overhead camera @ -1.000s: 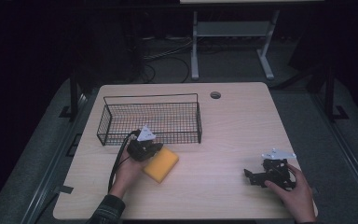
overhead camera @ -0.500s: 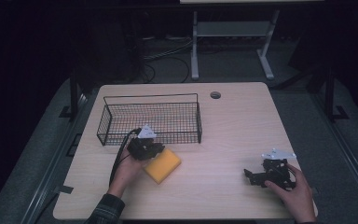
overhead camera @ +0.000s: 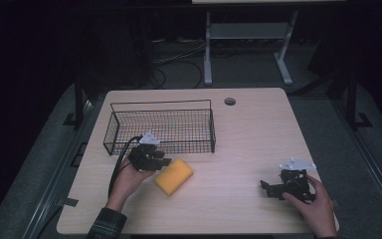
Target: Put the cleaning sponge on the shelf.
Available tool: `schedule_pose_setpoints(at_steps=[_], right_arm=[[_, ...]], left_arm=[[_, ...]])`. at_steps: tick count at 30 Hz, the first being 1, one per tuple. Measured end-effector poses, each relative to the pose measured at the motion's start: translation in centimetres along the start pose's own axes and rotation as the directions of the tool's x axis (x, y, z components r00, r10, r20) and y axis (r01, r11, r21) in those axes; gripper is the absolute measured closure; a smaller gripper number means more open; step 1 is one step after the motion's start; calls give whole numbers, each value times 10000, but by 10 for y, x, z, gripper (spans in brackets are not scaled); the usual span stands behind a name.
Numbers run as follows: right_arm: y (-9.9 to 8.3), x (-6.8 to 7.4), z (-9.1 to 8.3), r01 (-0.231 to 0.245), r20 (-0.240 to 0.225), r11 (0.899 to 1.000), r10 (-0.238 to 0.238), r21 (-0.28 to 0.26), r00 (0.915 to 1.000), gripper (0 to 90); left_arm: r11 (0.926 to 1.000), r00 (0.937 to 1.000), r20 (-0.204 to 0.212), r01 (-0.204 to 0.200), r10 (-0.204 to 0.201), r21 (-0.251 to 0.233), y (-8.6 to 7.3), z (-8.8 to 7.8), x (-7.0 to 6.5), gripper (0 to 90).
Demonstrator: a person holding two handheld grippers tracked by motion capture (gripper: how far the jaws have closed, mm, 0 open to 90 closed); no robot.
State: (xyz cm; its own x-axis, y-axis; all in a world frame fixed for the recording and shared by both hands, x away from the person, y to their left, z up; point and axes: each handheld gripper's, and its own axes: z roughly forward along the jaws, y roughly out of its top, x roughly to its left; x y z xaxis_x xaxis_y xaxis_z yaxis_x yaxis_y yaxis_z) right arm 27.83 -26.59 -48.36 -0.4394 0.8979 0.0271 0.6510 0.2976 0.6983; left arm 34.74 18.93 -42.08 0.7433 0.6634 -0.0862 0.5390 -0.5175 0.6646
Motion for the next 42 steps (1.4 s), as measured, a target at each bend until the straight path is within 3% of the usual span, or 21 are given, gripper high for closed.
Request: schedule_pose_setpoints(at_steps=[3, 4, 14, 20, 32, 33, 42], right_arm=[[0, 0, 0, -1, 0, 10000, 1, 2, 10000, 0], [0, 0, 0, -12, -2, 10000, 12, 9, 10000, 0], [0, 0, 0, -1, -1, 10000, 1, 2, 10000, 0], [0, 0, 0, 0, 0, 10000, 0, 2, 10000, 0], [0, 0, 0, -3, -8, 10000, 3, 7, 10000, 0], [0, 0, 0, 0, -9, 10000, 0, 6, 10000, 0], [0, 0, 0, -2, -17, 10000, 2, 7, 10000, 0]], left_arm=[[9999, 9999, 66, 107, -108, 111, 0, -2, -1, 503], [9996, 9998, 160, 129, -133, 233, -1, -3, -3, 441], [9954, 9993, 245, 241, -265, 931, -1, -4, -6, 190], [9921, 9997, 190, 116, -141, 1250, -1, -4, -11, 130], [9863, 9991, 304, -349, 304, 1609, 3, 0, -29, 122], [9845, 9991, 264, -360, 319, 1715, 4, 1, -31, 69], [9762, 9980, 168, -628, 606, 2076, 7, 13, -45, 17]])
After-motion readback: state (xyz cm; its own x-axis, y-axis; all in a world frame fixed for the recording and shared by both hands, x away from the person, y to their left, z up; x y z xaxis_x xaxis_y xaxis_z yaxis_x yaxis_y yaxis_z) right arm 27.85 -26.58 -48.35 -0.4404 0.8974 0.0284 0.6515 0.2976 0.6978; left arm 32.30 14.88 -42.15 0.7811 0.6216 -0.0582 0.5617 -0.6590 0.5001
